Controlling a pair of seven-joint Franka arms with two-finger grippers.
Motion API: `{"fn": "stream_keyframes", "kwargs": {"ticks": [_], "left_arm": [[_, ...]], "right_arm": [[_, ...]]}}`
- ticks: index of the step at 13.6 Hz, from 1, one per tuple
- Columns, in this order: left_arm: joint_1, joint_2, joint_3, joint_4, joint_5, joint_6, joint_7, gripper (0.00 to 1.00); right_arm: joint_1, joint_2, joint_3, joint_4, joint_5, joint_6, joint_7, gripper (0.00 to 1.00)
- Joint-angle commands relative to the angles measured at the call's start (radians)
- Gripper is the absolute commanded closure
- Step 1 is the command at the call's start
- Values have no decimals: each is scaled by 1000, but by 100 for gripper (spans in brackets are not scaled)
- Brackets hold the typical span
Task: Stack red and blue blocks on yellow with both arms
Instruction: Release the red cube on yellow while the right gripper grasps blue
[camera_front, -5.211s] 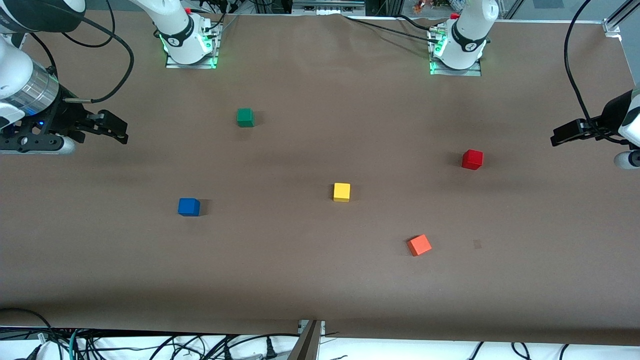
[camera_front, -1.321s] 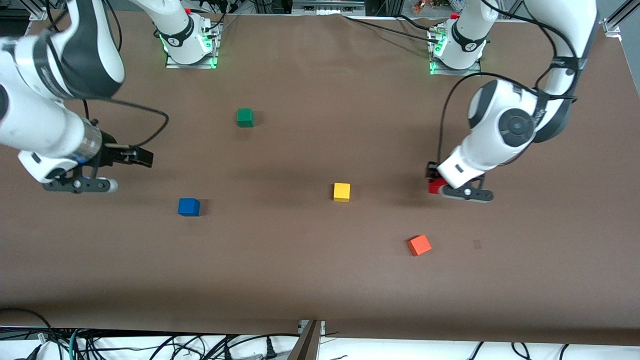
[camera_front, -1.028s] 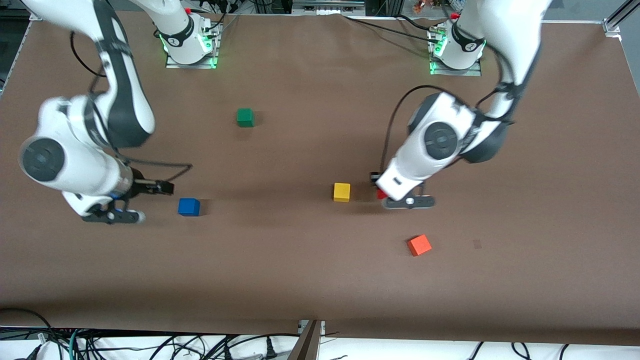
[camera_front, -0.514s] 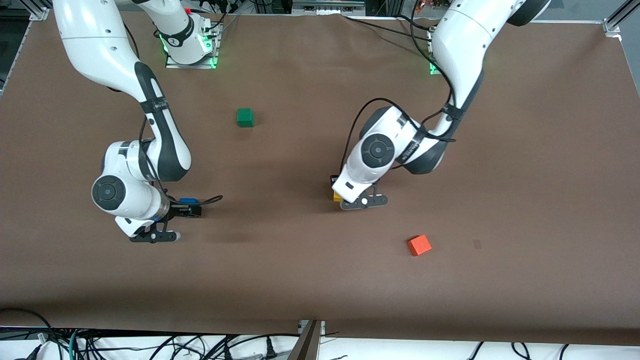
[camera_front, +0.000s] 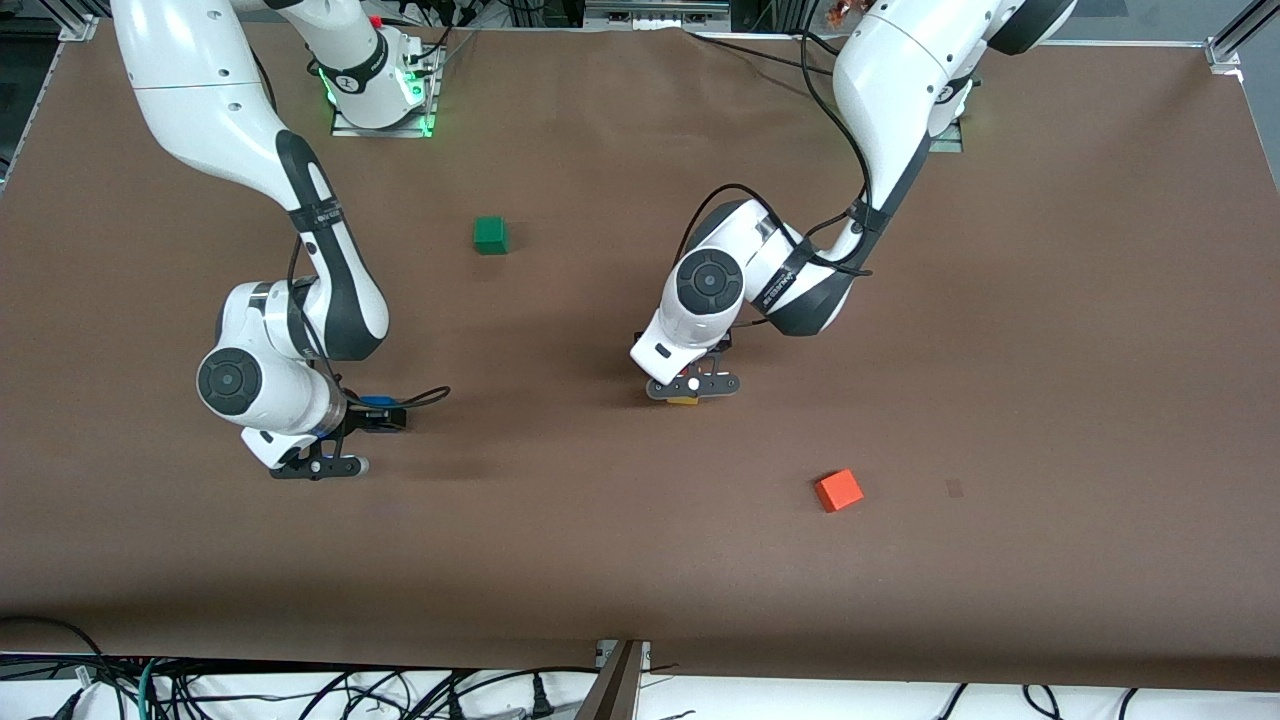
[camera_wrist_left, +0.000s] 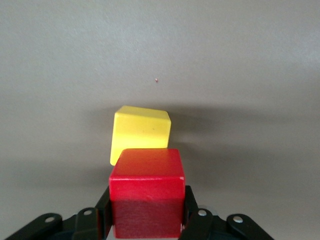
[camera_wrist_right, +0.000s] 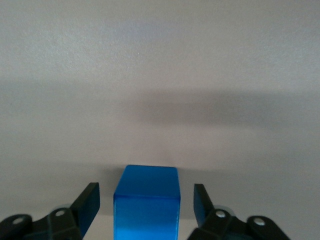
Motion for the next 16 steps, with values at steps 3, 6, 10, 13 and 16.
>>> {"fn": "stream_keyframes", "kwargs": {"ticks": [3,6,10,13,16], "left_arm": [[-14,17,14,41,63,-10,-2,100],[-19,32,15,56,66,4,0,100],[-28,52,15,74,105,4,0,100],[-24,53,15,76,106,5,0,92],[-14,43,34,105,112,-2,10,0]], "right_arm": [[-6,-37,7,-61,23,8,-35,20],[-6,-63,7,-99,24,10,-35,20],[-6,-66,7,-102,24,10,-35,30],[-6,-66,7,-101,24,10,-35,41],[-6,-65,7,-96,24,11,-33,51]]}}
